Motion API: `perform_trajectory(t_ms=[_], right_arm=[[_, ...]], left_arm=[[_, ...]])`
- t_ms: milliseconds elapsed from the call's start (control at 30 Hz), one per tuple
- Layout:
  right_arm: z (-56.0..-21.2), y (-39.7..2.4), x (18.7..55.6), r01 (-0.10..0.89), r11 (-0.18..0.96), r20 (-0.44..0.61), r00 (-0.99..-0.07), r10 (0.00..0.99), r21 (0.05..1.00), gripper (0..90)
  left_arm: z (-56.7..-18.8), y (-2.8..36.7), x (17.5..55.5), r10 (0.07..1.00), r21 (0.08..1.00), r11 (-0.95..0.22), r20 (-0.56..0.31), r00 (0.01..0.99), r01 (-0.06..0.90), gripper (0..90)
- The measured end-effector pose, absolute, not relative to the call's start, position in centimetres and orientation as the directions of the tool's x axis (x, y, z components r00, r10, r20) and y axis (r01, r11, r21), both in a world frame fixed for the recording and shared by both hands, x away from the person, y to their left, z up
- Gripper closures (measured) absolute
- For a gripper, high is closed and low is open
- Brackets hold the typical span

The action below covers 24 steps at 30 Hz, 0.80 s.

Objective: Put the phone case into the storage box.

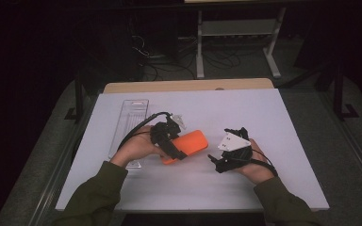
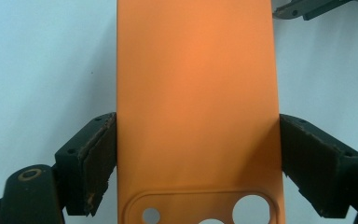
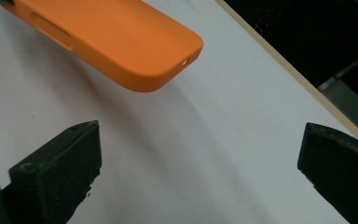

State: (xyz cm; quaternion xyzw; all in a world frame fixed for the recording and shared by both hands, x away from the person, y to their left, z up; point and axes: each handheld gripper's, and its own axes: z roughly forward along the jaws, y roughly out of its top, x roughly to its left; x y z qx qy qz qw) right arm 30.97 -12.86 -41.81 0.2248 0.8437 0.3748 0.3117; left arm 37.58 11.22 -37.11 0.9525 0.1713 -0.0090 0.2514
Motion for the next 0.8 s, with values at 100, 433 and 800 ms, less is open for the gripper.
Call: perform_trajectory(t_ms=[100, 433, 800], right_arm=[[-41.83, -12.77, 30.9, 0.124, 0.634, -0.388, -0.697, 0.604, 0.764, 0.0], [-41.96, -12.45, 30.57, 0.085, 0.678, -0.458, -0.676, 0.577, 0.73, 0.0], [-41.95, -12.12, 30.28, 0.019, 0.732, -0.553, -0.641, 0.532, 0.681, 0.0]], left_arm=[[-37.09, 11.23, 37.59, 0.318, 0.474, -0.817, -0.102, 0.942, 0.327, 15.6], [-37.18, 11.18, 37.56, 0.324, 0.477, -0.813, -0.105, 0.94, 0.334, 15.6], [-37.2, 11.18, 37.59, 0.325, 0.474, -0.815, -0.103, 0.94, 0.333, 15.6]])
